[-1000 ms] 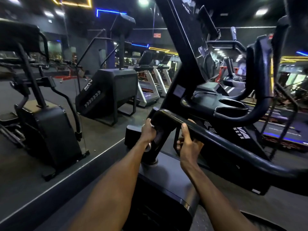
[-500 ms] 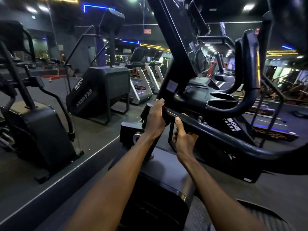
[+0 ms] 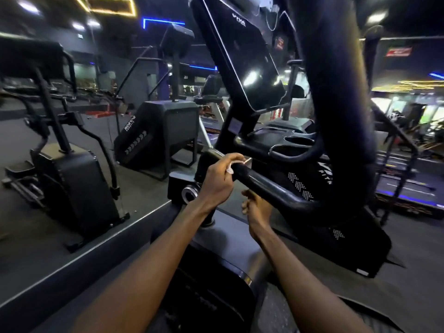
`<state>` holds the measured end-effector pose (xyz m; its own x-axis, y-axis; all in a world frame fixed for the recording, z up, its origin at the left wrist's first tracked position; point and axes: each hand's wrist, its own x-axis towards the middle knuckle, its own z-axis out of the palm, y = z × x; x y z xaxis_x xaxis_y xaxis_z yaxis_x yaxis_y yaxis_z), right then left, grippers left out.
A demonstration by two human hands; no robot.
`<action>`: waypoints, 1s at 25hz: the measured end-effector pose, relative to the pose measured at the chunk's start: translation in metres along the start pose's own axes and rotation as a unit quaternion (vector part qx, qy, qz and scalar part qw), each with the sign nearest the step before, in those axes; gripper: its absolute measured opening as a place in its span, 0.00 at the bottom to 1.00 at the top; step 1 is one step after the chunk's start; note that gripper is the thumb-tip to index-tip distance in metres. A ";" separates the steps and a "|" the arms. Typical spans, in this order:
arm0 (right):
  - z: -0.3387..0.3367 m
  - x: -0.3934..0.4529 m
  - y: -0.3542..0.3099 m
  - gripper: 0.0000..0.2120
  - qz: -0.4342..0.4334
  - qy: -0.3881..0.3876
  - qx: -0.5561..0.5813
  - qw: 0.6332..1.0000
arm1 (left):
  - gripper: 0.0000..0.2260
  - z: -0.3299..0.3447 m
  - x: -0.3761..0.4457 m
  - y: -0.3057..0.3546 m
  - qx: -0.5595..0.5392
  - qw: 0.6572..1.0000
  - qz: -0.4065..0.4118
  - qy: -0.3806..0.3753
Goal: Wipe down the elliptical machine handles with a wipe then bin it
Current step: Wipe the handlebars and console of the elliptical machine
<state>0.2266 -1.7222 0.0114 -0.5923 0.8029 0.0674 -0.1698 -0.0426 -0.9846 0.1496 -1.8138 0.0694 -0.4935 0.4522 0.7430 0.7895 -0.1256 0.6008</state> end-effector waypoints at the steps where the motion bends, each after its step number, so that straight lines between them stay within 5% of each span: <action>1: -0.012 -0.002 0.003 0.08 0.014 0.002 -0.008 1.000 | 0.20 0.006 -0.007 0.016 -0.009 1.000 -0.006 0.014; 10: -0.087 -0.039 -0.018 0.08 0.066 -0.061 0.020 0.996 | 0.15 0.055 -0.069 0.131 -0.021 0.989 -0.036 0.140; 18: -0.101 -0.068 -0.050 0.11 0.125 -0.110 0.060 0.984 | 0.13 0.060 -0.086 0.177 -0.079 0.984 -0.073 0.141; 25: -0.119 -0.105 -0.073 0.11 0.149 -0.172 0.103 0.968 | 0.14 0.062 -0.113 0.209 -0.141 0.941 -0.132 0.277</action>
<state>0.3949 -1.7321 0.0573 -0.8605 0.4925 -0.1307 -0.0829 -0.3883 -0.9178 0.3930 -1.8366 0.0925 -0.8346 -0.0201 0.5504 0.5239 -0.3375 0.7821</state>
